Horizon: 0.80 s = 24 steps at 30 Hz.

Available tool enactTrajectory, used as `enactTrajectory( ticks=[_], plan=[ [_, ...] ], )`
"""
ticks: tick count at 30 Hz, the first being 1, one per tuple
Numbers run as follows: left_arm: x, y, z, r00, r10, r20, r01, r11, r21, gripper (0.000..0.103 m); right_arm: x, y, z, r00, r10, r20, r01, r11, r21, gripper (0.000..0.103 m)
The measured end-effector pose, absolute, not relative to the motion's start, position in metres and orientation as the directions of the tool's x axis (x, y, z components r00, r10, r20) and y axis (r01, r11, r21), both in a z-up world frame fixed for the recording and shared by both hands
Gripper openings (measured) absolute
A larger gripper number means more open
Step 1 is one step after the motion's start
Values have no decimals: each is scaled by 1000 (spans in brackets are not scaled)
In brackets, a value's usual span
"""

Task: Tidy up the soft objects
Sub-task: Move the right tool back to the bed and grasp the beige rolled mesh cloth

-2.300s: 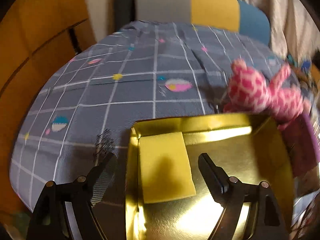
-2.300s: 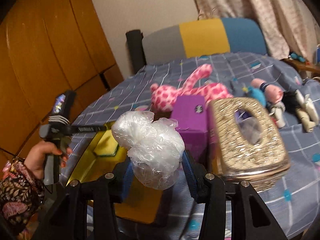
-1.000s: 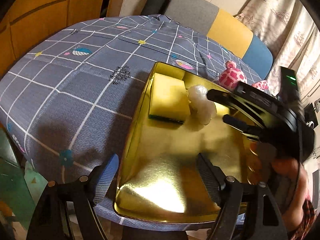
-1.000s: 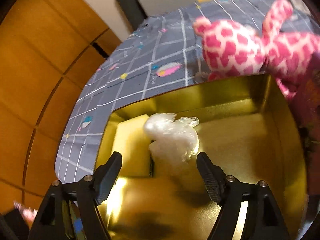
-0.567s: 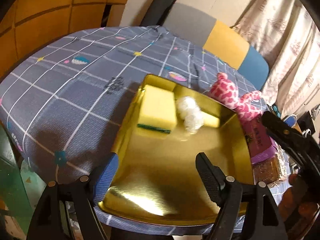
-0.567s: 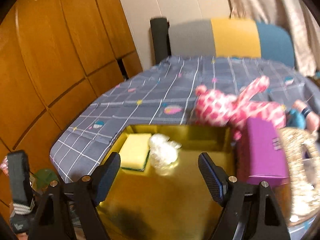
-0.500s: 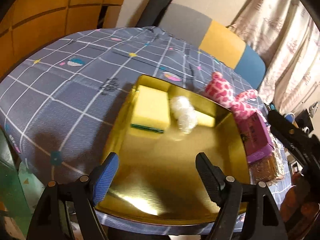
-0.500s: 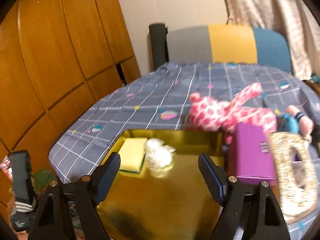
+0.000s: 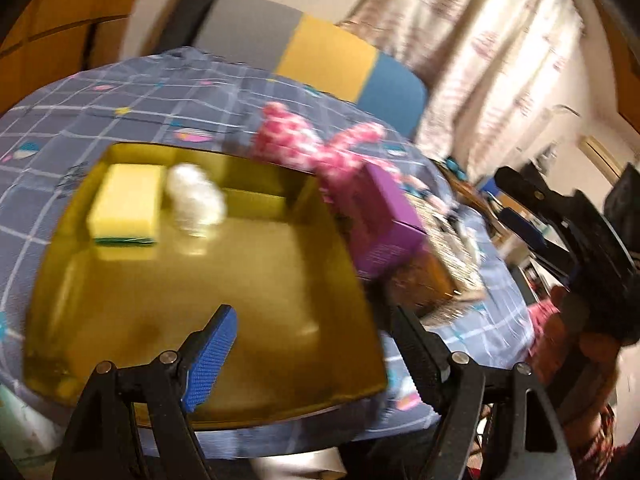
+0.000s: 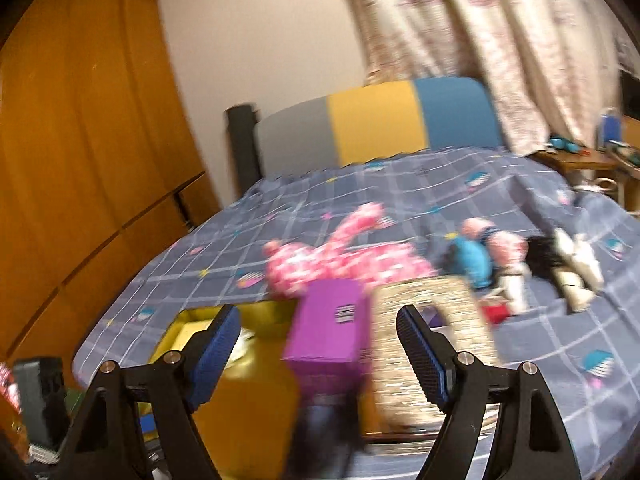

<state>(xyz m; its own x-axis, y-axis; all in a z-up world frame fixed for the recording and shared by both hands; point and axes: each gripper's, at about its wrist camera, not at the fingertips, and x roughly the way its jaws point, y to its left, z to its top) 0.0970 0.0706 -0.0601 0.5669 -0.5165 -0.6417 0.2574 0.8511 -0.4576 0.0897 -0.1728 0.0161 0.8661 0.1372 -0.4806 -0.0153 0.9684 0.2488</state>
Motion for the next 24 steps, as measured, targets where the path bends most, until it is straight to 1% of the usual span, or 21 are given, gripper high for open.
enactTrajectory(
  ticks=[2,5,7,12,15,19,21,22,24],
  plan=[
    [94,59,-58,558,-533,-635,293,843,-451,80,84,-194,15,878,85,-471,40,968,249,81],
    [88,36,-52,541,-562,-626,359,827,-432,80,77,-235,8,874,-3,-486,147,955,258,81],
    [86,24,-50,524,-585,-619,398,811,-429,80,74,-266,-3,853,-62,-519,232,935,270,81],
    [84,-12,-46,479,-607,-634,474,787,-396,80,65,-324,-35,793,-144,-592,373,883,285,81],
    [81,-31,-46,453,-621,-640,508,769,-387,80,61,-351,-60,748,-171,-642,423,867,263,81],
    [75,-53,-43,425,-633,-646,556,746,-365,80,68,-378,-94,688,-183,-702,448,869,212,80],
    [70,-64,-41,415,-640,-647,588,731,-346,80,76,-394,-103,675,-189,-713,445,875,190,80],
    [68,-68,-40,411,-642,-647,599,725,-339,80,79,-401,-106,673,-190,-715,444,877,185,77],
    [66,-75,-37,406,-644,-649,613,718,-329,80,95,-421,-105,672,-190,-716,444,877,184,75]
  ],
)
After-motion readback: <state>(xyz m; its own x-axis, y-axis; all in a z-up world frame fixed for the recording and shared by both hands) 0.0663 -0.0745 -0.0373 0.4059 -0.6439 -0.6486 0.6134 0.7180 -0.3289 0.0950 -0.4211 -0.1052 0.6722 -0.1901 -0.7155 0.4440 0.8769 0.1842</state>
